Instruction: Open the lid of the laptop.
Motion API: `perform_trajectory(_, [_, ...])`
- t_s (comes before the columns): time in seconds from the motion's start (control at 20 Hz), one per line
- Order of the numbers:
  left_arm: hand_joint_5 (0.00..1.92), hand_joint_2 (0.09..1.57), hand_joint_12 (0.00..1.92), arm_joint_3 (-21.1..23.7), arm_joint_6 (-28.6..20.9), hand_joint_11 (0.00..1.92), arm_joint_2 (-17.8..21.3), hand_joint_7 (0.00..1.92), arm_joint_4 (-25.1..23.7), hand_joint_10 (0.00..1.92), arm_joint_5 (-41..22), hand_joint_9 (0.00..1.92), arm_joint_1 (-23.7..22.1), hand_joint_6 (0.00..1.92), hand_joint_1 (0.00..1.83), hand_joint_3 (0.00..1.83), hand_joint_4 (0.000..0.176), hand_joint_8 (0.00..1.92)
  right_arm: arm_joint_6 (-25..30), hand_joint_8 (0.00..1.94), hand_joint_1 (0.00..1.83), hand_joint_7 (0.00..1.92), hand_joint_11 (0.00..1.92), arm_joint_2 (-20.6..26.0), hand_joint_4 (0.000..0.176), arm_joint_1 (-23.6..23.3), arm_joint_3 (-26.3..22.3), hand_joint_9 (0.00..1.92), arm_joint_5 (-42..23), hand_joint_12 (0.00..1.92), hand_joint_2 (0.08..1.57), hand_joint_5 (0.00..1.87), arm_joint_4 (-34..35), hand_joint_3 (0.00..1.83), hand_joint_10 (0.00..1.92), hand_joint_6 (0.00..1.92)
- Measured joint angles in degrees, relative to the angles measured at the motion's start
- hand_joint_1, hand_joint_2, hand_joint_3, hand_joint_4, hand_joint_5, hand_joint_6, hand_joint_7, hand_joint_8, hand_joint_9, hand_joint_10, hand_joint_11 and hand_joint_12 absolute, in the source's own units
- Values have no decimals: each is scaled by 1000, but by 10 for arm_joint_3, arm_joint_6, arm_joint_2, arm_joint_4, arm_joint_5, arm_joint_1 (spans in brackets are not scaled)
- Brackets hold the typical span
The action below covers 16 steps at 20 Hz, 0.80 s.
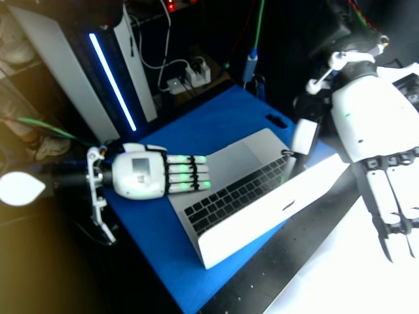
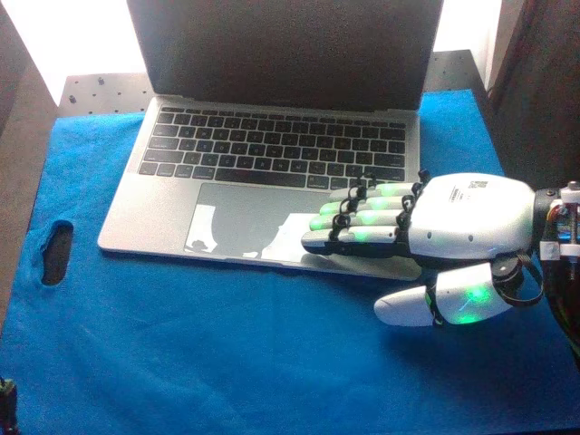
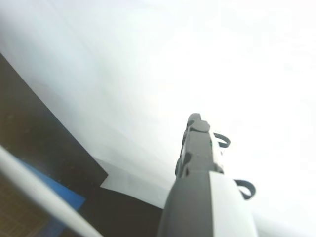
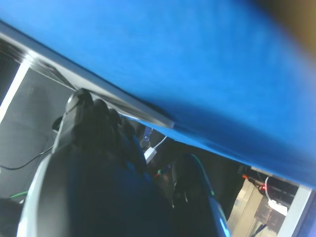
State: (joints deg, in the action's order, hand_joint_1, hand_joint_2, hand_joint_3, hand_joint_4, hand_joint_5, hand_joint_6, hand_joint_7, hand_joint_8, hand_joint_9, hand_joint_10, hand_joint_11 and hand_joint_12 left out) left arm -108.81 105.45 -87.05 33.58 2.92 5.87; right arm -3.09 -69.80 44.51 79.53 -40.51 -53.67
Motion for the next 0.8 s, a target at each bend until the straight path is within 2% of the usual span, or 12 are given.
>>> perform_trajectory(0.25, [0,1015,0,-7,14,0,-2,0,2,0,10,0,-21,0,627,4,0,0,-1,0,0,0,0,-5,0,0,3,0,-1,0,1432,0,-2,0,0,0])
perform_trajectory(0.5, [0,1022,10,-8,14,20,-1,0,5,0,7,0,-21,0,598,3,0,0,-1,0,0,0,0,-5,0,0,3,0,-1,0,1434,0,-2,0,0,0])
perform_trajectory(0.6, [0,1016,8,21,31,16,17,0,4,0,3,0,-22,0,601,0,0,0,-1,0,0,0,0,-6,0,-1,3,0,-1,0,1432,0,-4,0,0,0])
perform_trajectory(0.8, [0,999,54,82,33,117,47,0,-47,0,-21,0,-24,0,522,0,0,0,-1,0,0,0,0,-6,0,-1,3,0,-1,0,1429,10,-3,0,0,3])
